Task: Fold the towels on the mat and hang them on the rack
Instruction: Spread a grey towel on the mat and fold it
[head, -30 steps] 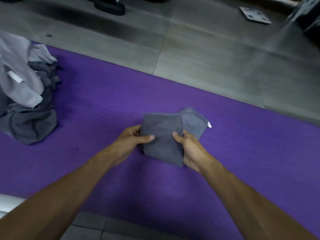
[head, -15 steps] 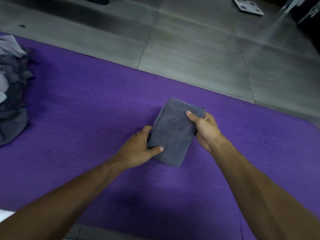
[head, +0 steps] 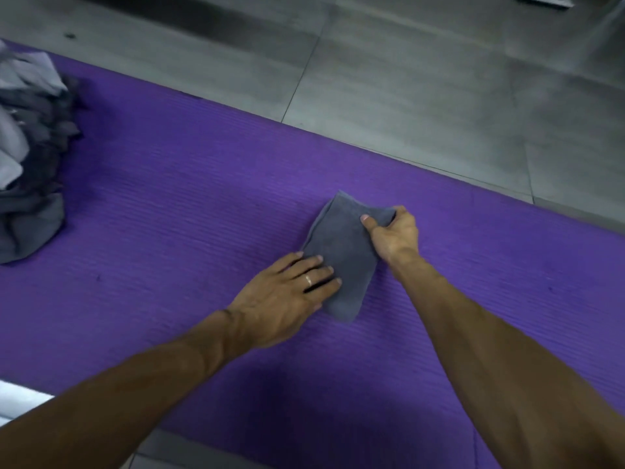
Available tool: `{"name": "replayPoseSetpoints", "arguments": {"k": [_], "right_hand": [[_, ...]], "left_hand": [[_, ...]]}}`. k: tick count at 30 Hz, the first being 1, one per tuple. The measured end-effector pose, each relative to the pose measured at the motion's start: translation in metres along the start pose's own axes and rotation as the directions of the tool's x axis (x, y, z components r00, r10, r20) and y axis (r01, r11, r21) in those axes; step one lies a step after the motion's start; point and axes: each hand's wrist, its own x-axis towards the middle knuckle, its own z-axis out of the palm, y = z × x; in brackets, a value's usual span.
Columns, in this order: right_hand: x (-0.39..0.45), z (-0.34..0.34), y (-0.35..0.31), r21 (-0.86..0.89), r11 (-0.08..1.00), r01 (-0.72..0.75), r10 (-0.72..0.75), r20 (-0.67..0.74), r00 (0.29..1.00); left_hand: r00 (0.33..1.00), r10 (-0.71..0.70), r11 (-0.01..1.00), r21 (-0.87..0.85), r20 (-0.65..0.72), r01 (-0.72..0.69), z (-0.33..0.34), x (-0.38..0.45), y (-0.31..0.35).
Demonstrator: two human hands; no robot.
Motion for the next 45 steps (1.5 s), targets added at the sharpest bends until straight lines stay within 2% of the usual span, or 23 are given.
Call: {"name": "replayPoseSetpoints", "arguments": {"k": [2, 3, 5, 6, 8, 11, 13, 15, 17, 19, 21, 22, 23, 25, 27, 28, 32, 34, 36, 38, 40, 43, 45], "right_hand": [[-0.013, -0.008, -0.005, -0.264, 0.936, 0.232, -0.262, -0.085, 0.961], [-0.020, -0.010, -0.008, -0.382, 0.822, 0.421, -0.485, -0.083, 0.871], [-0.033, -0.004, -0.012, -0.365, 0.513, 0.777, -0.774, 0.195, 0.602], [-0.037, 0.002, -0.010, -0.251, 0.426, 0.869, -0.767, 0.408, 0.494], [-0.036, 0.009, 0.002, -0.178, 0.404, 0.898, -0.579, 0.710, 0.401], [0.002, 0.002, 0.016, -0.390, 0.127, 0.912, -0.542, 0.742, 0.394], [0.024, -0.004, 0.013, -0.466, 0.075, 0.881, -0.487, 0.754, 0.441], [0.037, -0.006, 0.003, -0.530, 0.134, 0.838, -0.441, 0.725, 0.529], [0.036, -0.009, -0.005, -0.606, 0.180, 0.775, -0.494, 0.625, 0.604], [0.014, -0.017, -0.007, -0.569, 0.193, 0.799, -0.619, 0.562, 0.549], [-0.008, -0.022, 0.006, -0.368, 0.181, 0.912, -0.688, 0.615, 0.384], [-0.015, -0.025, 0.013, -0.302, 0.189, 0.934, -0.653, 0.672, 0.349], [-0.014, -0.030, 0.019, -0.296, 0.204, 0.933, -0.596, 0.719, 0.358], [0.001, -0.043, 0.025, -0.405, 0.240, 0.882, -0.474, 0.744, 0.470], [0.012, -0.053, 0.025, -0.545, 0.240, 0.803, -0.401, 0.698, 0.593], [0.012, -0.056, 0.023, -0.580, 0.229, 0.782, -0.405, 0.674, 0.618], [-0.010, -0.053, 0.009, -0.479, 0.255, 0.840, -0.494, 0.682, 0.539], [-0.020, -0.052, 0.007, -0.438, 0.245, 0.865, -0.465, 0.729, 0.502], [-0.024, -0.050, 0.007, -0.445, 0.237, 0.864, -0.448, 0.739, 0.503], [-0.023, -0.044, 0.000, -0.413, 0.266, 0.871, -0.548, 0.679, 0.489], [-0.023, -0.036, -0.013, -0.366, 0.287, 0.885, -0.664, 0.590, 0.460], [-0.028, -0.032, -0.035, -0.337, 0.307, 0.890, -0.656, 0.602, 0.454], [-0.032, -0.036, -0.044, -0.312, 0.357, 0.881, -0.654, 0.590, 0.474]], "left_hand": [[0.996, -0.009, 1.000, -0.001, 0.092, 0.009, 0.007, -0.003, 0.000], [0.992, -0.023, 1.000, 0.000, 0.123, 0.023, 0.009, -0.002, 0.000], [0.988, -0.023, 0.999, -0.025, 0.150, 0.027, 0.013, -0.001, 0.000], [0.989, -0.021, 0.999, -0.044, 0.146, 0.028, 0.015, -0.002, -0.002], [0.988, -0.035, 0.996, -0.080, 0.149, 0.047, 0.021, -0.009, -0.004], [0.991, -0.090, 0.987, -0.123, 0.101, 0.102, 0.027, -0.016, 0.000], [0.992, -0.097, 0.988, -0.116, 0.084, 0.106, 0.028, -0.014, -0.001], [0.991, -0.097, 0.991, -0.087, 0.095, 0.105, 0.028, -0.011, -0.002], [0.990, -0.098, 0.993, -0.059, 0.100, 0.104, 0.026, -0.010, -0.001], [0.991, -0.109, 0.993, -0.029, 0.075, 0.111, 0.025, -0.008, 0.003], [0.992, -0.121, 0.993, 0.004, 0.042, 0.121, 0.023, -0.004, 0.006], [0.992, -0.125, 0.992, 0.018, 0.025, 0.124, 0.022, 0.000, 0.009], [0.992, -0.127, 0.992, 0.027, 0.019, 0.126, 0.021, 0.003, 0.012], [0.992, -0.123, 0.991, 0.052, 0.018, 0.122, 0.020, 0.013, 0.020], [0.991, -0.134, 0.990, 0.056, 0.028, 0.132, 0.023, 0.019, 0.024], [0.989, -0.145, 0.989, 0.038, 0.032, 0.144, 0.022, 0.022, 0.023], [0.983, -0.180, 0.975, -0.133, -0.015, 0.177, 0.017, 0.023, 0.009], [0.930, -0.367, 0.854, -0.399, -0.009, 0.333, 0.005, 0.023, 0.001], [0.840, -0.532, 0.588, -0.668, 0.107, 0.457, -0.011, 0.022, -0.008], [0.824, -0.531, 0.393, -0.803, 0.199, 0.447, -0.026, 0.021, -0.019], [0.828, -0.514, 0.287, -0.864, 0.225, 0.413, -0.037, 0.019, -0.029], [0.772, -0.584, 0.172, -0.892, 0.249, 0.418, -0.050, 0.015, -0.038], [0.741, -0.620, 0.195, -0.864, 0.257, 0.463, -0.059, 0.012, -0.045]]}}
